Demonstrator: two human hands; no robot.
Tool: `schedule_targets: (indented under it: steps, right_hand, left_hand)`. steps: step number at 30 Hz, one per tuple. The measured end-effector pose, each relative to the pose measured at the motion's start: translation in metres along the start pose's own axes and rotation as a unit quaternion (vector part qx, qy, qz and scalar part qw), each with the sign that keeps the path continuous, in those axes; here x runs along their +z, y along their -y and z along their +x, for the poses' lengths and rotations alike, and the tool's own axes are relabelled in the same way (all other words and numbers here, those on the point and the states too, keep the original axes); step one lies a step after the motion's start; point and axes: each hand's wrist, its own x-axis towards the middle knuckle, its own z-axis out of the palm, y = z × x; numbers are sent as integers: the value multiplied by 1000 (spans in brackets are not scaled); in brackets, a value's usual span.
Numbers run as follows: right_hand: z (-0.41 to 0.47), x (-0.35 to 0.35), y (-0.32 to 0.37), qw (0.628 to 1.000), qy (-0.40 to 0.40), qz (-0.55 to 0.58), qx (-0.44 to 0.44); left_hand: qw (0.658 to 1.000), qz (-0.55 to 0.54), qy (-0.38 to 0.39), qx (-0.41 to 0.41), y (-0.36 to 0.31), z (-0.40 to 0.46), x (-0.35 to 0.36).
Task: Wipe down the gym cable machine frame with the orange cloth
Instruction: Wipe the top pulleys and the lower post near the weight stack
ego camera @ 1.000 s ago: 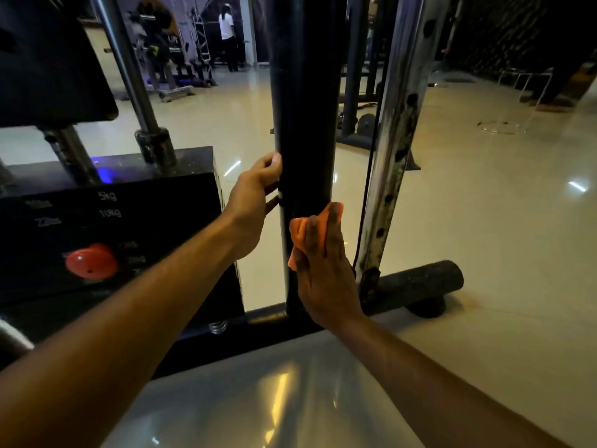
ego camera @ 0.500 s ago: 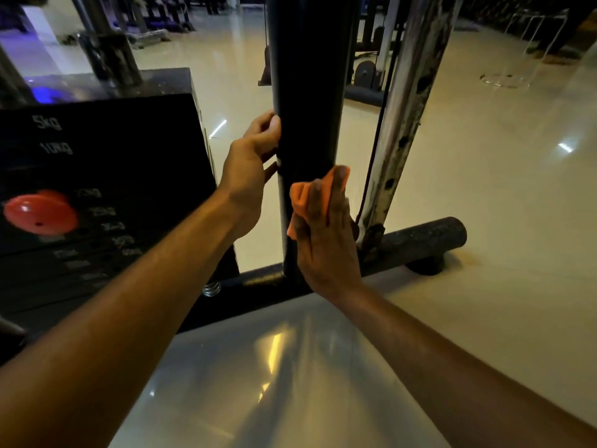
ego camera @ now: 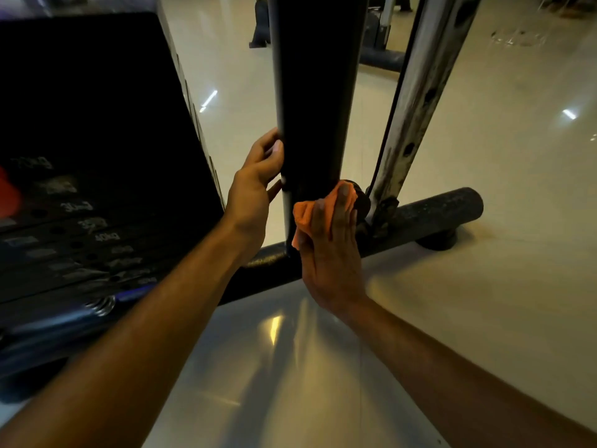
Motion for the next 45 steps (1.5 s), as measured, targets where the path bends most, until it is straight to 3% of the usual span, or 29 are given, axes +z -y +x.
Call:
schedule_targets:
  steps: [9, 17, 21, 25, 29, 32, 35, 39, 43, 45]
  right_hand:
    - [44, -7, 20, 993, -105, 53, 28]
    - [-61, 30, -21, 993, 91, -50, 49]
    - [-36, 26, 8, 994, 28, 36, 103]
    - [-6, 26, 26, 986, -62, 45, 145]
    - [-44, 47, -5, 993, 34, -88, 69]
    - [-92, 54, -31, 985, 107, -117, 64]
    - [-109, 58, -32, 983, 126, -91, 99]
    - [-88, 65, -8, 980, 86, 4, 181]
    - [-53, 69, 24, 908, 17, 165, 384]
    - [-49, 72, 27, 908, 8, 154, 390]
  left_hand:
    - [1000, -5, 28, -6, 18, 0, -10]
    - [999, 14, 27, -25, 39, -6, -10]
    - [998, 35, 30, -39, 56, -13, -13]
    - [996, 43, 32, -65, 72, -16, -20]
    - [996, 40, 28, -76, 78, -20, -19]
    - [995, 42, 23, -88, 82, -23, -16]
    - [994, 46, 20, -97, 83, -26, -15]
    - [994, 52, 22, -98, 86, -25, -16]
    - [993, 62, 27, -98, 94, -24, -17]
    - [992, 71, 31, -100, 96, -26, -17]
